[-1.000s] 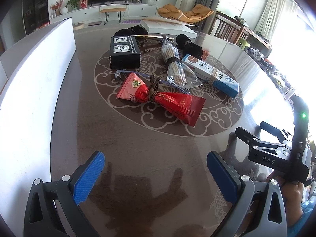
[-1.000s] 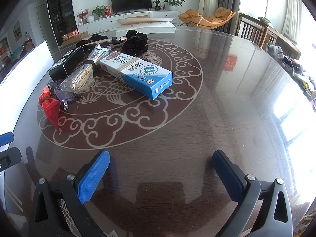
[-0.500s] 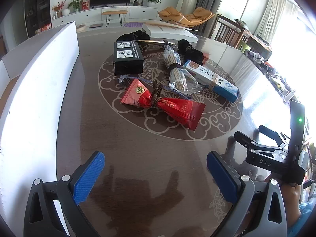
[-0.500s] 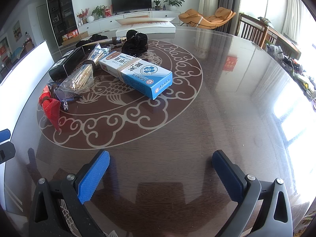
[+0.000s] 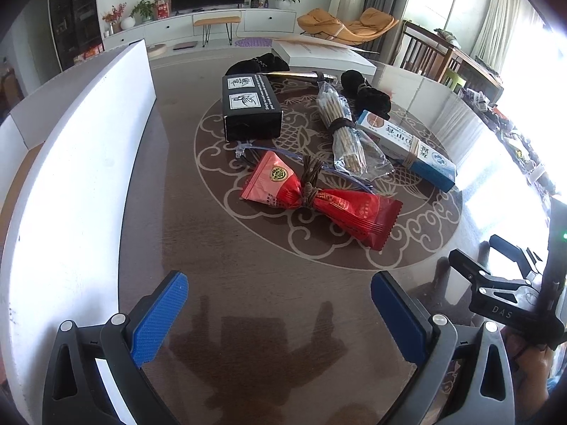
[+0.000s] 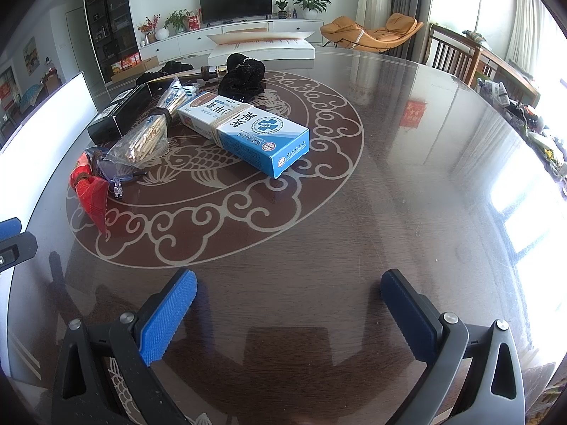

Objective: Organize objects
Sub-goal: 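Lower the left tool onto the red candy packet and close it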

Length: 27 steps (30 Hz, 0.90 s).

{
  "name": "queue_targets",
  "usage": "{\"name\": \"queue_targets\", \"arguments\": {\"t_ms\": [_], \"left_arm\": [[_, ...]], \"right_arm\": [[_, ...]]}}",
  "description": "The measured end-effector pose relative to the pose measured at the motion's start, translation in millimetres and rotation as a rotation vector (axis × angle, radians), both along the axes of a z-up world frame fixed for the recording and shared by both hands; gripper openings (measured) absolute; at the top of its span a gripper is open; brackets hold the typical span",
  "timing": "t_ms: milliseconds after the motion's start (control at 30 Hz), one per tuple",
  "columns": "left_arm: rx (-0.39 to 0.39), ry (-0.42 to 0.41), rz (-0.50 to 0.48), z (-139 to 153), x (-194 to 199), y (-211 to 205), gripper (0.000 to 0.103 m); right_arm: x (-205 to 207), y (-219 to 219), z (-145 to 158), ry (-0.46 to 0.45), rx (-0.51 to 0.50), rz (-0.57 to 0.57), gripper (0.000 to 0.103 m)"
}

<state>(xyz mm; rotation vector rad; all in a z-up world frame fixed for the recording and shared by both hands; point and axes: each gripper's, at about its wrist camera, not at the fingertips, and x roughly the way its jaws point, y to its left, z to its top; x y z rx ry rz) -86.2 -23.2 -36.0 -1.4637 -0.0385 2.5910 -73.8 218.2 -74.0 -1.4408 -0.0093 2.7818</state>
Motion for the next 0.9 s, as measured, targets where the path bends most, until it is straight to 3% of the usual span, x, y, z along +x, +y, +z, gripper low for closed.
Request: {"name": "queue_targets", "arguments": {"t_ms": [167, 233, 333, 433, 567, 767, 833, 867, 900], "left_arm": [[0.095, 0.015, 0.044, 7.5, -35.2, 12.6, 0.103], [0.068, 0.034, 0.057, 7.5, -49.8, 24.9, 0.103], [-0.052, 0.01, 0.087, -5.7, -63.2, 35.8, 0.103], [-0.111, 0.005, 0.094, -13.2, -52.0, 27.5, 0.103], [-0.105, 0.009, 0.093, -11.7, -41.9, 13.8, 0.103], [-0.082, -0.015, 0.068, -19.2, -63.1, 22.1, 0.101], [-0.06, 0.004, 0.065, -17.8, -59.9, 24.0, 0.057], [-0.061, -0.003, 0.064, -19.2, -57.5, 24.2, 0.023], [-0.053, 0.007, 0.067, -18.7, -52.3, 22.2, 0.024]], "right_arm": [[0.1, 0.1, -0.1, 0.0, 0.0, 0.0, 0.103], [0.2, 0.2, -0.2, 0.0, 0.0, 0.0, 0.103], [0.2, 0.1, -0.1, 0.0, -0.001, 0.001, 0.103], [0.1, -0.2, 0.5, 0.002, 0.0, 0.002, 0.103], [-0.6, 0.1, 0.7, 0.002, 0.0, 0.001, 0.103], [-0.8, 0.6, 0.5, 0.002, -0.001, 0.002, 0.103], [-0.6, 0.8, 0.4, 0.002, -0.002, 0.002, 0.103], [-0.5, 0.8, 0.3, 0.002, -0.001, 0.002, 0.103], [-0.6, 0.8, 0.4, 0.002, -0.001, 0.002, 0.103]]}}
